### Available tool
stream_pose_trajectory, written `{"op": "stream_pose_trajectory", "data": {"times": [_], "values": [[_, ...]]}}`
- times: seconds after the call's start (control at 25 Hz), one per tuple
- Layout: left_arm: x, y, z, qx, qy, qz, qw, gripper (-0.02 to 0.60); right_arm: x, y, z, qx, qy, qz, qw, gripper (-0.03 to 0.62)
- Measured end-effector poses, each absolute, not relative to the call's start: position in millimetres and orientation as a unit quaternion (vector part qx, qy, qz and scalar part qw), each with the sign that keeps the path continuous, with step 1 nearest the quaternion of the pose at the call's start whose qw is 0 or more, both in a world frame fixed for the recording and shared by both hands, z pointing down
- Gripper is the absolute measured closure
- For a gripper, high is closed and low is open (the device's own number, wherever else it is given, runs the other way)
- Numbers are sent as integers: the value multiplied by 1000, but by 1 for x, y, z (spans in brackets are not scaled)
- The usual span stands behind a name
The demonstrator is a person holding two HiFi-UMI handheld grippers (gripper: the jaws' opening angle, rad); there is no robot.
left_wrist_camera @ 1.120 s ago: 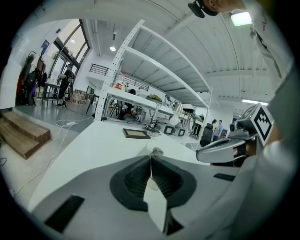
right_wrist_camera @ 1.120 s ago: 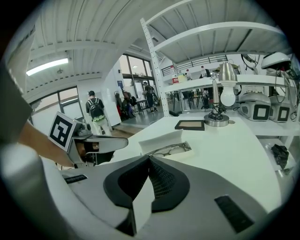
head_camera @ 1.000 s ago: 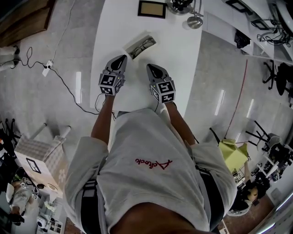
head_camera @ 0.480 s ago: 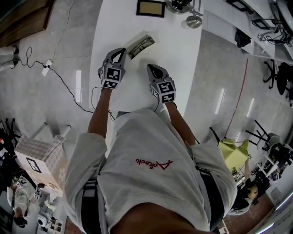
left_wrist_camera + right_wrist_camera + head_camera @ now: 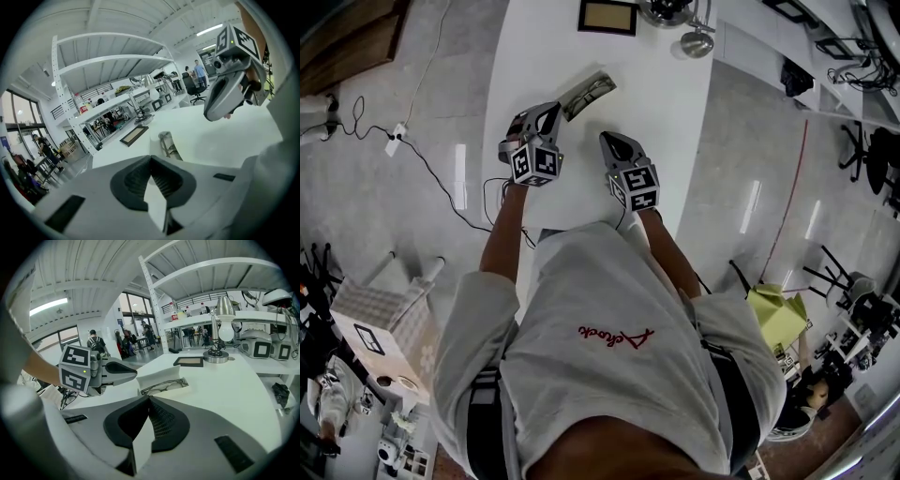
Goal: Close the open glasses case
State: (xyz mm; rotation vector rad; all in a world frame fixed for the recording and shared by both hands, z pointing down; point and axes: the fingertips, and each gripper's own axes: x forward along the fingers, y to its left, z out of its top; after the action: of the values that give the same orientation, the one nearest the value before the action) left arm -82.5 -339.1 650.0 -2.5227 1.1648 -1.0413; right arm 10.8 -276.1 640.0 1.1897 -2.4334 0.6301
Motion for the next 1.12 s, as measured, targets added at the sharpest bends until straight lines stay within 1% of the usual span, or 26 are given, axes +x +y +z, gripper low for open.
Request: {"op": "stream_pose_trajectory", "data": {"times": [0.04,0.08,0.12,0.16,0.2,0.56,0.64,0.72,0.84,1.12], "values": [[-83,-340,650,-847,394,-346,82,554,12,-276,640,422,-860,224,180,569],[-84,-342,650,-848,397,-342,76,526,13,-276,641,422,-860,224,180,569],[-84,-343,651,-849,399,-339,70,480,13,-276,642,423,-859,225,180,569],[-84,-344,652,-850,400,-336,65,457,13,-275,642,423,-860,225,180,569],[-84,-345,653,-851,401,-335,61,454,14,-275,643,422,-860,225,180,569],[-89,-354,672,-853,386,-350,37,454,20,-270,645,423,-857,229,185,569],[-88,-353,674,-852,382,-356,42,477,20,-269,645,424,-857,229,185,569],[-88,-352,674,-851,382,-358,46,532,20,-268,644,425,-856,229,185,569],[-88,-354,675,-850,382,-360,45,541,21,-269,644,425,-856,229,184,569],[-82,-347,673,-853,372,-362,51,540,19,-268,645,423,-857,229,185,569]]}}
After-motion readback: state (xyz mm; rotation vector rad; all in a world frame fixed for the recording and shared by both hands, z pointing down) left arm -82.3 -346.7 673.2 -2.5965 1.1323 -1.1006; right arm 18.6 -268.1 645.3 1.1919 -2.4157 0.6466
